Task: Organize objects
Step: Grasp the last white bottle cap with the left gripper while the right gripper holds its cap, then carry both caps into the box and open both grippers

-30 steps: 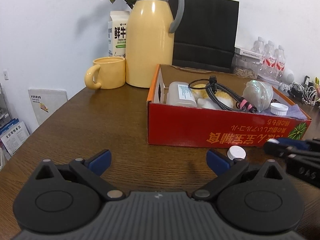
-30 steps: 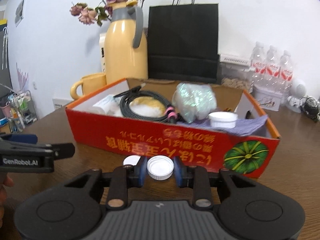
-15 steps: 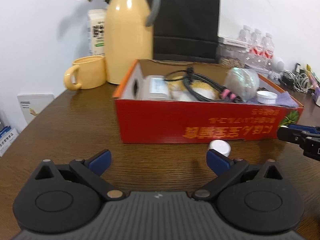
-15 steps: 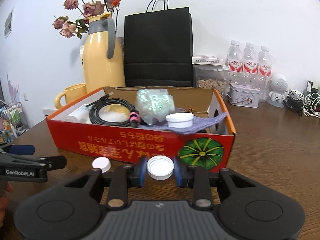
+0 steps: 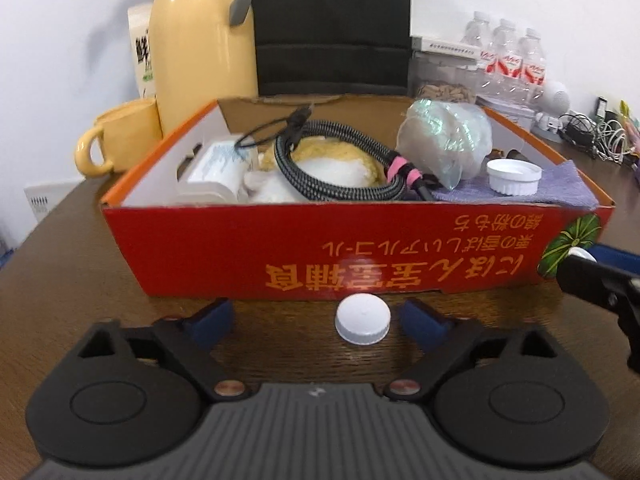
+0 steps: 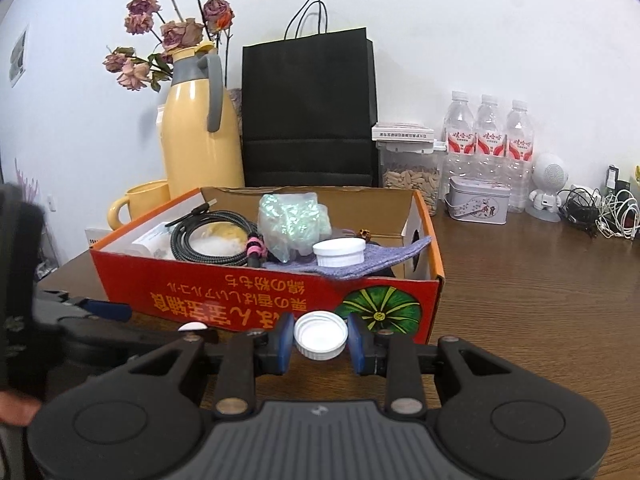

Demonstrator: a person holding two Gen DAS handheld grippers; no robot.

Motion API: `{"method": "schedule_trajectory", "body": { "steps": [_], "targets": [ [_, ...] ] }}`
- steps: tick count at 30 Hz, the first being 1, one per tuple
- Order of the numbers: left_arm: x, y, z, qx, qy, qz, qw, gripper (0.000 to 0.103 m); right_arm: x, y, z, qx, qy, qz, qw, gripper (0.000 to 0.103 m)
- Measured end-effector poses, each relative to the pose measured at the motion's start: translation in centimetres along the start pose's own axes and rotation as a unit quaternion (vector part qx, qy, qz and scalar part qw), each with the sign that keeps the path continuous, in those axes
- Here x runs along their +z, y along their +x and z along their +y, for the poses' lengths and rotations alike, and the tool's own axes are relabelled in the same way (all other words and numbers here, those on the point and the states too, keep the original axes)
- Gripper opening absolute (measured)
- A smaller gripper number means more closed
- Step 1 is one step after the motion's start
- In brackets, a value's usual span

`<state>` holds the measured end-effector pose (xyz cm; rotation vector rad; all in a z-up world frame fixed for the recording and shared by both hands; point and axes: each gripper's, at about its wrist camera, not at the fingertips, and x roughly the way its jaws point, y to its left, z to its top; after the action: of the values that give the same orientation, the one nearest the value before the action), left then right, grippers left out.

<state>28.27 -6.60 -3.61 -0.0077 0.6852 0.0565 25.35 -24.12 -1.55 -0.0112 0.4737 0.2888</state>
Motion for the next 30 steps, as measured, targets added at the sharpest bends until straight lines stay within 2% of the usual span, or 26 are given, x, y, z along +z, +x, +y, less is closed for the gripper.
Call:
{"method": "schedule_trajectory", "body": {
  "steps": [1,2,3,4,7,15,26,30],
  "targets": [
    [0.0,-0.1,0.0,0.002,-0.002,-0.005,1.0000,0.074,0.0,0.0,0.1,0.001,-0.001,0.000,1.000,0.027],
    [-0.1,-0.2,0.0,0.001,-0.004,-0.009,1.0000,0.056,0.0,0.0,0.1,0.001,-0.003,0.000,1.000,0.027],
    [-0.2,-0.5,0.0,0.000,-0.006,-0.013,0.9999,0.045,0.0,-0.1,0.2,0.000,-0.004,-0.001,1.000,0.027],
    [-0.3,-0.7,0.0,-0.001,-0.008,-0.016,0.9998,0.029,0.0,-0.2,0.2,0.000,-0.003,-0.003,1.000,0.027],
    [-0.4,-1.1,0.0,-0.018,-0.009,-0.018,0.9996,0.029,0.0,-0.3,0.1,0.000,-0.002,-0.006,1.000,0.027],
    [-0.6,-2.9,0.2,-0.031,-0.012,-0.044,0.9985,0.029,0.0,-0.6,0.2,0.001,-0.004,-0.011,1.000,0.027],
    [-0.6,-7.0,1.7,-0.057,-0.027,-0.103,0.9927,0.029,0.4,-2.1,0.6,0.022,-0.005,-0.038,0.999,0.027],
    [0.3,-8.1,2.3,-0.065,-0.033,-0.117,0.9905,0.029,1.1,-2.9,0.8,0.033,-0.005,-0.054,0.998,0.027]
  ]
}}
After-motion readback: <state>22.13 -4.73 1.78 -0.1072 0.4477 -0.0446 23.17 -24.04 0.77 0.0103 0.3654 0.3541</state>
